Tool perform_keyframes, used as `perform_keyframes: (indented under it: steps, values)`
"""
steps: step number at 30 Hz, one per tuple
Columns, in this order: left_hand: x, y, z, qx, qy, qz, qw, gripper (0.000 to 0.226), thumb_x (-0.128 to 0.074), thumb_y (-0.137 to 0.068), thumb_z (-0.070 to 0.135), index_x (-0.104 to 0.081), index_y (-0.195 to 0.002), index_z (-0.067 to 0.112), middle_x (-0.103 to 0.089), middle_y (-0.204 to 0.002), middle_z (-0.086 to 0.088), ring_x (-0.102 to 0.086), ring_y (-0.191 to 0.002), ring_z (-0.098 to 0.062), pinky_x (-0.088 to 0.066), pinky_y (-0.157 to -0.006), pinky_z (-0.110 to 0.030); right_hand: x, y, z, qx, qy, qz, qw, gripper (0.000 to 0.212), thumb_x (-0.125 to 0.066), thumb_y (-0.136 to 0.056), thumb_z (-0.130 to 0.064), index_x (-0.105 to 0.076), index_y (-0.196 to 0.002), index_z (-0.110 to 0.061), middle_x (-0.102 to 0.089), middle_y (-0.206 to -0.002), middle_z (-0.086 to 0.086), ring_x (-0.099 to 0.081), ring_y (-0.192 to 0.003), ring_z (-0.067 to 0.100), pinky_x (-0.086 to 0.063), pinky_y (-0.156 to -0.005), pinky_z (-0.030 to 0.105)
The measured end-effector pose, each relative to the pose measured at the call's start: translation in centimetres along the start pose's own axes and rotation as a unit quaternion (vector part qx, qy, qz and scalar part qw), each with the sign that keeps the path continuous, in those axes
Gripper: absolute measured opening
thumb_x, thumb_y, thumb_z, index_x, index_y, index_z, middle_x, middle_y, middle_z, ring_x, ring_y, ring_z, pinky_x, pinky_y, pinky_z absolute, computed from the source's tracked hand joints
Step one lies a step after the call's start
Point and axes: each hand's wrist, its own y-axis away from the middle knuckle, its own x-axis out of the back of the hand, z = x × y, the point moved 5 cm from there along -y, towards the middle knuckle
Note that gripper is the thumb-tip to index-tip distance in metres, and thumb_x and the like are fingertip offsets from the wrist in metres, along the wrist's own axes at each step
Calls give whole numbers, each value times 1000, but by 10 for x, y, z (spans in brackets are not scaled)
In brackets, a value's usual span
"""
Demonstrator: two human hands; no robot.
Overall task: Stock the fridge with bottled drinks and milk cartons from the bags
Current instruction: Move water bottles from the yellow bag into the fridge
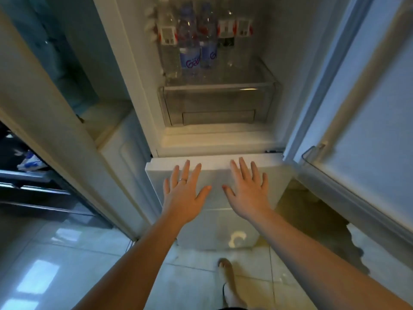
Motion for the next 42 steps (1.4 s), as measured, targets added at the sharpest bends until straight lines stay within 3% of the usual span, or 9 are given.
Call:
perform_keyframes:
  steps: [6,10,17,31,42]
  values:
    - [-28,84,22,-39,41,-21,998,78,-9,-85,77,-5,-155,42,3,-165,11,7,-152,-21,-1,-120,-49,-10,105,39,-33,-4,-4,999,68,-42,-95,-52,-15,-153,-29,-15,-161,0,-9,-148,27,-12,-118,52]
    - [-50,129,45,-55,67,-55,995,79,-11,-86,79,-10,-155,41,-1,-165,11,8,-152,-19,1,-121,-48,-12,157,66,-61,-20,-2,998,65,-49,-94,-46,-24,-151,-27,-29,-156,-3,-20,-145,24,-18,-114,48]
    - [-99,205,103,-78,60,-100,990,82,-4,-83,79,-12,-155,39,-5,-165,9,5,-152,-19,-1,-121,-46,-6,244,130,-86,-25,-7,996,60,-47,-96,-44,-26,-150,-27,-34,-152,-4,-24,-142,22,-18,-114,46]
    - [-185,358,312,-79,74,-148,983,70,-24,-91,69,-22,-154,37,-16,-164,8,-4,-152,-18,-10,-122,-48,26,444,314,-134,-22,-28,990,61,-48,-95,-45,-28,-150,-28,-32,-155,-5,-22,-145,22,-18,-116,44]
    - [-229,398,463,-176,87,-213,957,62,-36,-97,61,-25,-153,37,-19,-163,7,-6,-150,-17,-9,-120,-42,62,548,445,-235,-51,-14,970,63,-52,-92,-44,-31,-149,-27,-37,-151,-6,-29,-140,19,-24,-112,41]
